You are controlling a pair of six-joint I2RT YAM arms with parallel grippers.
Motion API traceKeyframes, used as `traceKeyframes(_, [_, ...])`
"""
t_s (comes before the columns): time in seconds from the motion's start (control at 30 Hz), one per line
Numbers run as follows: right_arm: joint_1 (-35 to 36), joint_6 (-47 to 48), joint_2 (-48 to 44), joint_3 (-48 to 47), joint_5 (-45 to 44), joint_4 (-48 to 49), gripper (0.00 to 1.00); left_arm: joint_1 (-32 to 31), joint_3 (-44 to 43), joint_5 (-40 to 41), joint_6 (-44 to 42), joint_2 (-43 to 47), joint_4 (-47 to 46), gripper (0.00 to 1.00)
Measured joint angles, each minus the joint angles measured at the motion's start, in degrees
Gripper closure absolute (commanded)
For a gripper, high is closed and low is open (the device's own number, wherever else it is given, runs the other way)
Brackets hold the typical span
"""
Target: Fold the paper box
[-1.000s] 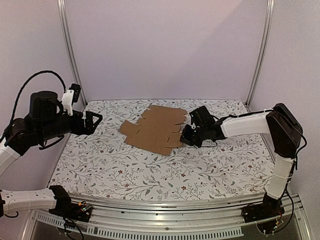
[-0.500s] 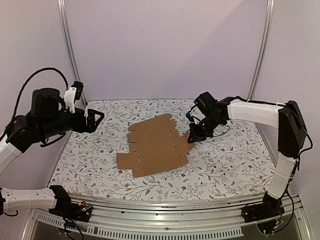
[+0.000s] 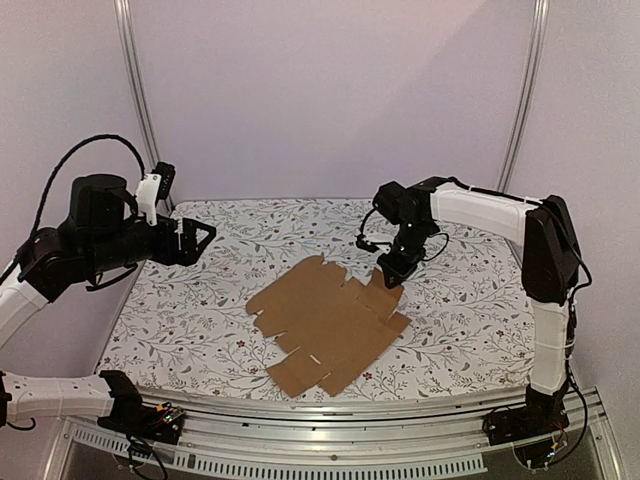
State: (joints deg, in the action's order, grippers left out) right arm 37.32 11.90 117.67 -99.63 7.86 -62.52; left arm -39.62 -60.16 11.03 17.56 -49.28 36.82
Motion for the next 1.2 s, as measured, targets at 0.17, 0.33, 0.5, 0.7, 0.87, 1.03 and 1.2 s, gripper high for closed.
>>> traceKeyframes(0.17, [0.9,5.27,2.89,-3.39,-7.43,-1.75,0.88,0.0,0.0,-0.59,0.0,0.02,-0.09,0.0])
traceKeyframes(0.33, [2.08,7.5,3.43,-7.08,-15.26,-1.84,0.66,0.0,0.13,-1.16,-0.15,-0.39,-0.28,0.01])
traceKeyframes(0.5, [2.4,6.21,2.8,-7.37,-20.31,-0.33,0.48,0.0,0.26,-1.38,-0.48,-2.16,-1.25,0.0])
traceKeyframes(0.7, [2.38,0.26,-6.12,1.81,-21.33,2.49,0.37,0.0,0.42,-1.33,-0.87,-4.79,-2.43,0.0])
traceKeyframes(0.87, [2.38,-7.89,-18.93,11.8,-19.34,5.46,0.31,0.02,0.48,-1.42,-0.59,-8.76,-3.58,0.0])
traceKeyframes(1.03, [2.38,-18.32,-28.87,23.87,-16.61,10.62,0.17,0.44,0.46,-2.54,0.52,-14.97,-4.83,0.01])
traceKeyframes(1.2, [1.7,-29.07,-35.5,37.9,-13.64,17.46,0.16,0.72,-0.26,-3.96,1.84,-22.12,-5.92,0.02])
